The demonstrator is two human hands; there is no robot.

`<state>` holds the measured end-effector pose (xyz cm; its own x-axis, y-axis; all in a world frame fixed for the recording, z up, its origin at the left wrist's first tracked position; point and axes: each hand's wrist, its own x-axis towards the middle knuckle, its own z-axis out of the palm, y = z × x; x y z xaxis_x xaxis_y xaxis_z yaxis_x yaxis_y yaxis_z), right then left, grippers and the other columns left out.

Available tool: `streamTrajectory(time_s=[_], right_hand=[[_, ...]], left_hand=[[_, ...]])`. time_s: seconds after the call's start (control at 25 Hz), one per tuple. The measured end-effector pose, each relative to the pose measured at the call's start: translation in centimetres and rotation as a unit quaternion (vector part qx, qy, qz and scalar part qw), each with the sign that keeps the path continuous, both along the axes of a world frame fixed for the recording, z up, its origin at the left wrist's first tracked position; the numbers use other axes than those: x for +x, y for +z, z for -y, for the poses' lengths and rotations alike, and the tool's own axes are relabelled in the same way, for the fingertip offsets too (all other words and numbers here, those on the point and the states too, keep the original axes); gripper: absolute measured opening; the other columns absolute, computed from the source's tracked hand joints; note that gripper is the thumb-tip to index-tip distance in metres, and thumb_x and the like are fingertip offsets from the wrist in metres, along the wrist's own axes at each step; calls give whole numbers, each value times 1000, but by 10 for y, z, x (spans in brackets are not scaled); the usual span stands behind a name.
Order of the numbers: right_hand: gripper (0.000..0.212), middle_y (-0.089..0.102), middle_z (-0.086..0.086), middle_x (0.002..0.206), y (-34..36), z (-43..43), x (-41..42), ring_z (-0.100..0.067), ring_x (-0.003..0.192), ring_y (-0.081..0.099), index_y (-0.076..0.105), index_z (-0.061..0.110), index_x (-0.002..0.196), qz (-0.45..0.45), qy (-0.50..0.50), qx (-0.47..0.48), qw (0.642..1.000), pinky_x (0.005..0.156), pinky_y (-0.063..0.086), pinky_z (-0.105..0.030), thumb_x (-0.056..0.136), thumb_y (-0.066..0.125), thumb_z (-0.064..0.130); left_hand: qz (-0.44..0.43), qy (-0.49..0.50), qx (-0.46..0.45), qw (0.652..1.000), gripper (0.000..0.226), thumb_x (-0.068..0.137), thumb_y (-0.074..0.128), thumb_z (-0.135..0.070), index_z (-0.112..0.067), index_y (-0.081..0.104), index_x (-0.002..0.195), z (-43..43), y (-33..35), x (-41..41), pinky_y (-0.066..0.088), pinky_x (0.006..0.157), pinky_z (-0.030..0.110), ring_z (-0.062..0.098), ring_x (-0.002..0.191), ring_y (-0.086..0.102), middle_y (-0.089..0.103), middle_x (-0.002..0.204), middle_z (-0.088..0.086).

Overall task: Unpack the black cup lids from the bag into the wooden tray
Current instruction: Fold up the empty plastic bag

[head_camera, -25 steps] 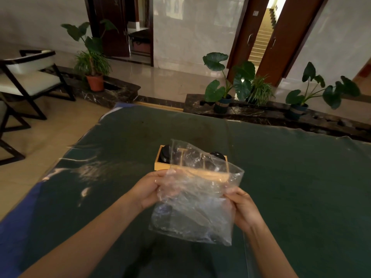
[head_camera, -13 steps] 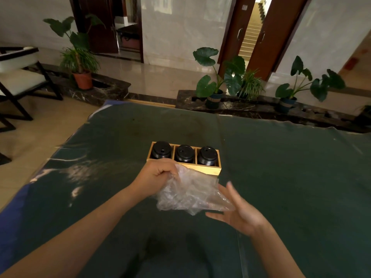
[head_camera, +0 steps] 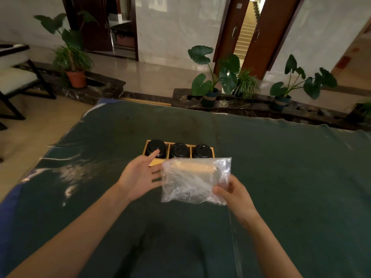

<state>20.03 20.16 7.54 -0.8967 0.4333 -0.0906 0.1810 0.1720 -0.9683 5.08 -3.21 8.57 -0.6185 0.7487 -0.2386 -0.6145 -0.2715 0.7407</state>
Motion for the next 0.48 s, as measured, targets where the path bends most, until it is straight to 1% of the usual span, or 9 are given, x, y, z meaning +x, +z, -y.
streamTrajectory(time_s=[0.04, 0.08, 0.12, 0.16, 0.24, 0.28, 0.36, 0.4, 0.48], right_hand=[[21, 69, -1, 86, -1, 2, -2, -13, 76, 66, 60, 22, 90, -6, -15, 57, 998, 62, 52, -17, 78, 68, 7], [18, 69, -4, 84, -1, 5, -4, -17, 75, 64, 59, 21, 89, -10, -25, 101, 994, 62, 53, -23, 79, 68, 9], [15, 68, -7, 82, -2, 10, -6, -21, 72, 62, 58, 20, 87, -16, -29, 128, 991, 64, 52, -29, 79, 67, 11], [13, 68, -7, 80, -3, 15, -8, -19, 68, 60, 58, 20, 86, -24, -30, 140, 989, 62, 51, -29, 80, 66, 12], [16, 69, 1, 77, -4, 21, -12, -5, 65, 61, 59, 24, 86, -49, -20, 117, 992, 55, 48, -15, 81, 66, 10], [20, 71, 4, 80, -3, 22, -12, -2, 70, 65, 60, 25, 90, -62, -10, 74, 995, 57, 49, -12, 81, 66, 8], [26, 74, 0, 96, -1, 20, -14, -10, 87, 70, 62, 22, 103, -87, 21, -65, 994, 68, 54, -18, 82, 65, 7], [29, 73, -4, 103, 0, 18, -14, -18, 94, 70, 62, 19, 109, -95, 41, -139, 985, 73, 56, -24, 82, 65, 8], [32, 71, -11, 111, 1, 16, -14, -26, 102, 68, 61, 16, 113, -104, 74, -262, 957, 77, 57, -30, 81, 64, 9]], left_hand=[[-34, -6, -59, 998, 57, 80, 60, -47, -30, 39, 131, -3, -1, 4, 40, 98, 53, 34, 111, 58, 63, 121, 15], [-76, -14, -123, 989, 68, 78, 58, -58, -32, 33, 136, -7, -2, 10, 37, 102, 53, 33, 117, 53, 55, 132, 14], [-108, -14, -172, 979, 87, 71, 61, -63, -34, 20, 143, -12, -3, 15, 33, 105, 53, 32, 124, 46, 42, 143, 11], [-131, -11, -205, 970, 107, 64, 66, -63, -36, 4, 146, -17, -4, 19, 30, 107, 53, 30, 128, 39, 30, 150, 8], [-152, 16, -222, 963, 133, 51, 82, -48, -40, -13, 143, -23, -3, 22, 28, 108, 51, 28, 132, 34, 22, 152, 4], [-155, 30, -212, 964, 141, 45, 89, -38, -42, -14, 142, -23, -3, 21, 28, 108, 52, 27, 131, 35, 25, 151, 4], [-138, 36, -183, 973, 147, 40, 94, -25, -44, -9, 142, -19, -4, 15, 29, 108, 53, 28, 129, 39, 32, 147, 5], [-129, 24, -164, 978, 141, 43, 94, -21, -42, -2, 144, -16, -6, 13, 32, 107, 51, 27, 127, 43, 38, 144, 5], [-142, -22, -138, 980, 113, 54, 89, -20, -35, 19, 142, -11, -5, 13, 43, 100, 40, 21, 117, 54, 51, 135, 3]])
